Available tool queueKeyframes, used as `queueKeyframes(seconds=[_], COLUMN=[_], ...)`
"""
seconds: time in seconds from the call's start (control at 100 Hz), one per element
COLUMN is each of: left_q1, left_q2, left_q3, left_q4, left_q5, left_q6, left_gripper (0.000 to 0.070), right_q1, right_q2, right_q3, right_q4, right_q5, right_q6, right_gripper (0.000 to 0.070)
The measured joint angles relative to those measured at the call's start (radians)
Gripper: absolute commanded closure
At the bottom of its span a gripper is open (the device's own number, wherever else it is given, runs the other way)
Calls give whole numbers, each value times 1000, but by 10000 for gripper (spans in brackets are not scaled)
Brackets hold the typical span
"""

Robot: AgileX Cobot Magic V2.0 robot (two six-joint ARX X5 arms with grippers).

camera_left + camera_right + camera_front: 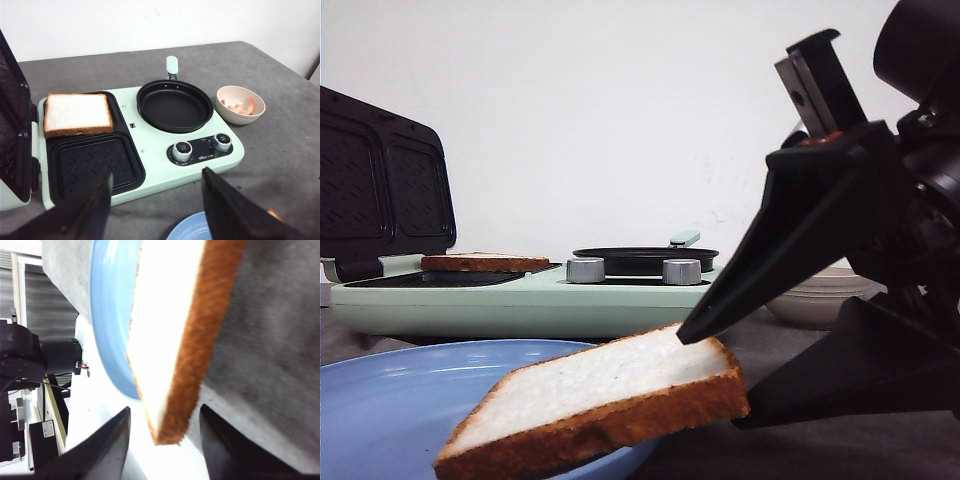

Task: Make breakfast with bread and shrimp
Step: 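Lower the right gripper and grasp the remaining bread slice on the plate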

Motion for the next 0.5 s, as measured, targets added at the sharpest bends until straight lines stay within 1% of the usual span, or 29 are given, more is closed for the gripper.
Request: queueKeyframes(seconds=[0.5], left_q1=[0], left_q2=[0], left_q3=[0], left_q4=[0], left_q5=[0], left_q6=[-9], left_gripper=[428], right_q1=[4], right_q2=[0], right_q3=[0], right_q4=[2], right_q5=[22], right_q6=[14], right_gripper=[435])
